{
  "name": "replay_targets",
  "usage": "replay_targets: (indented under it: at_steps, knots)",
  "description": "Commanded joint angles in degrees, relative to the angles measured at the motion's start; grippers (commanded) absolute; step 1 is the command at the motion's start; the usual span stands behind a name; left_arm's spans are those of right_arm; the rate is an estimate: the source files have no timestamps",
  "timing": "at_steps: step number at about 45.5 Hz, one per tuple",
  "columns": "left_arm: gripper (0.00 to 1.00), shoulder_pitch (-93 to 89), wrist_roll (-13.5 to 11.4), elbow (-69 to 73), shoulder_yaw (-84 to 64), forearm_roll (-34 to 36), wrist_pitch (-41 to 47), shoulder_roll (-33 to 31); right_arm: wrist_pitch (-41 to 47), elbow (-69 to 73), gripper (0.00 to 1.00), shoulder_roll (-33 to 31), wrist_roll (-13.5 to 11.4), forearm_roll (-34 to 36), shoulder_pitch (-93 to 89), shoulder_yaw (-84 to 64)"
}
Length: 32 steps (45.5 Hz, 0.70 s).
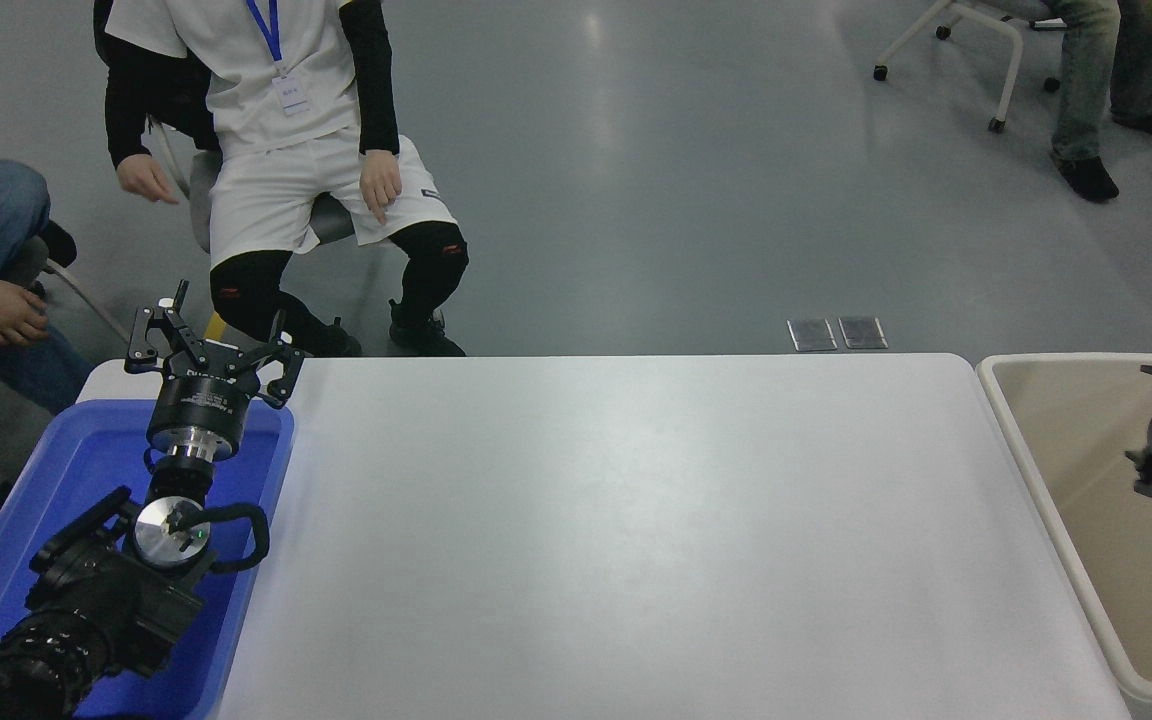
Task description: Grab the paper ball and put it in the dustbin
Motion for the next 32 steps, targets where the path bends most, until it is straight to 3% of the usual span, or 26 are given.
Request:
replay_targets:
  at_steps: [1, 5, 20, 32]
  knots:
    - [0.99, 0.0, 0.0, 0.0, 0.0, 0.0, 0.0, 0.0, 0.4, 5.3, 1.0, 2.3, 1.0, 0.9, -3.2, 13.4]
    - [0.99, 0.0, 0.0, 0.0, 0.0, 0.0, 0.0, 0.0, 3.5, 5.6, 1.0, 4.0, 5.6, 1.1, -4.7, 16.4]
    - [0.99, 0.0, 0.0, 0.0, 0.0, 0.0, 0.0, 0.0, 6.8, 5.0, 1.0, 11.7, 30.7, 1.3, -9.2, 17.0]
    - [0.99, 0.0, 0.0, 0.0, 0.0, -0.1, 0.0, 0.0, 7.8, 5.4, 1.0, 16.9, 40.7, 1.3, -10.5, 17.0]
